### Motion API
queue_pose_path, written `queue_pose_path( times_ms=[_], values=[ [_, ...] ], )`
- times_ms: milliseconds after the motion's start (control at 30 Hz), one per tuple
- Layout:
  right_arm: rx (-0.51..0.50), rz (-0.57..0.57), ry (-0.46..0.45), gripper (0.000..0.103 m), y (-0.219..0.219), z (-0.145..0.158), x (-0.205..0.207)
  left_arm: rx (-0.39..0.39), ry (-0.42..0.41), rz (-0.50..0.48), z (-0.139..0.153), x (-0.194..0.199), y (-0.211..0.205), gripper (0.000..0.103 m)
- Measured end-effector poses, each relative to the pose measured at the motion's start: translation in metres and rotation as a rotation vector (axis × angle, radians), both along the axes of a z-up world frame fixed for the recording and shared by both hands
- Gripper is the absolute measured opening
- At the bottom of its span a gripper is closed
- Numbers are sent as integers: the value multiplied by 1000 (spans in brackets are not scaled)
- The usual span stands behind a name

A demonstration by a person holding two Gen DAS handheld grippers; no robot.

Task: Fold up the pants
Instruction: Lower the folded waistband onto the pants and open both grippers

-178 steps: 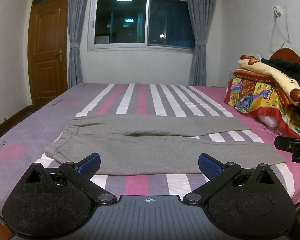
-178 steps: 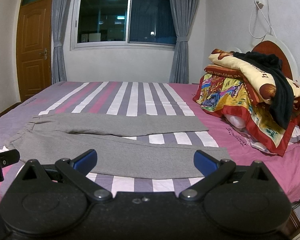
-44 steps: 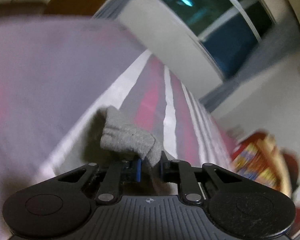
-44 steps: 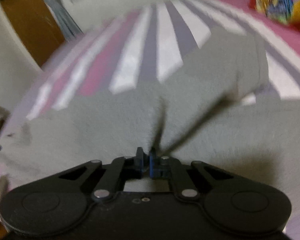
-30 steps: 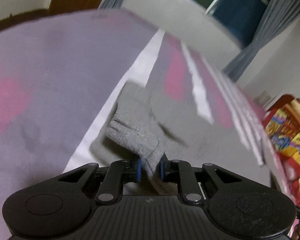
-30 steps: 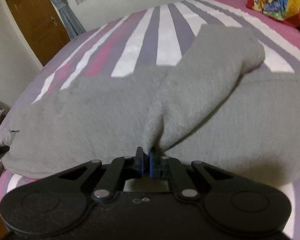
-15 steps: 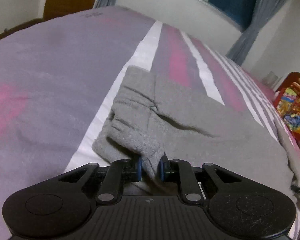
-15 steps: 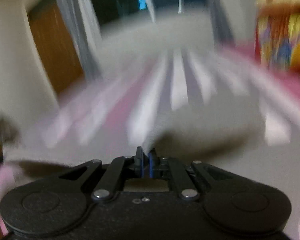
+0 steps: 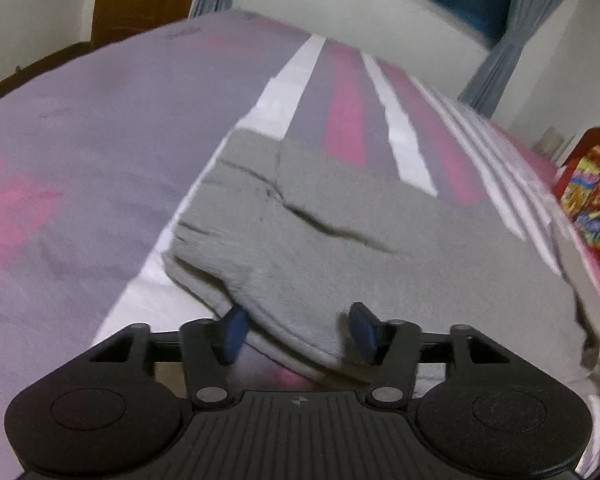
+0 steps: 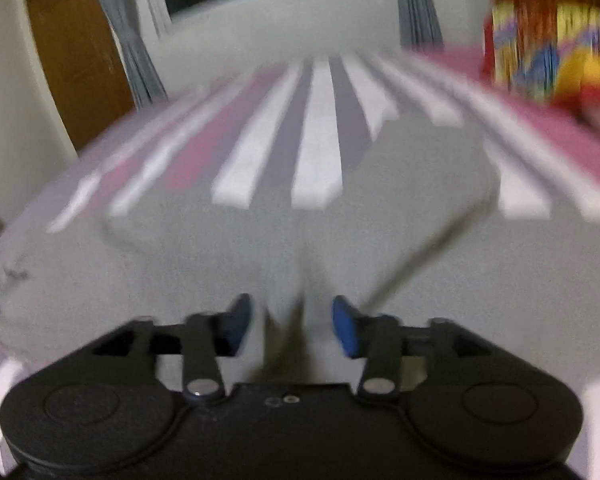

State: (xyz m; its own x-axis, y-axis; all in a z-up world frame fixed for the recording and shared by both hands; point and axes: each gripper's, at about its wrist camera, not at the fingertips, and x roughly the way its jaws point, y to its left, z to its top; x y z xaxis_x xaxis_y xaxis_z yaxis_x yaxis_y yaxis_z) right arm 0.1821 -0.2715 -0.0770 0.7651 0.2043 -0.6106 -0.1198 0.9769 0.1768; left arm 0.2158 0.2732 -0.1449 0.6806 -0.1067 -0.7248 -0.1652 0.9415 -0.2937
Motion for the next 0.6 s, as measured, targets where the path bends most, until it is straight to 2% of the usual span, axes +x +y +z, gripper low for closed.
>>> queue_pose_path(
  times_ms=[67,133,167,200,233,267,300,400,500,567,600],
  values=[
    [-49,-39,115,50,3,-1,36,14,46,4,-8,9,-8,57],
    [-89,-38,195,52,8,-9,64,14,55,16,-11,13,-11,58],
    [-141,-40,235,49,10,-15,78,7,59,21,-11,13,-10,58],
    [-167,-42,250,37,11,-16,82,-2,63,23,-10,14,-9,58],
    [-179,-40,245,17,8,-13,82,-10,64,18,-10,13,-7,58],
    [-177,-35,242,6,4,-10,78,-15,64,12,-10,12,-4,58],
    [-162,-32,229,5,-3,-6,70,-24,61,6,-10,10,-2,58],
    [-123,-29,163,4,-23,11,28,-49,56,-6,-12,5,3,58],
    [-73,-45,162,5,-45,11,-12,-59,57,-13,-19,7,1,58],
    [-85,-89,207,10,-54,-11,-22,-59,61,-15,-20,11,0,58],
    [-103,-103,241,22,-59,-25,-19,-57,65,-17,-19,11,0,58]
  ],
)
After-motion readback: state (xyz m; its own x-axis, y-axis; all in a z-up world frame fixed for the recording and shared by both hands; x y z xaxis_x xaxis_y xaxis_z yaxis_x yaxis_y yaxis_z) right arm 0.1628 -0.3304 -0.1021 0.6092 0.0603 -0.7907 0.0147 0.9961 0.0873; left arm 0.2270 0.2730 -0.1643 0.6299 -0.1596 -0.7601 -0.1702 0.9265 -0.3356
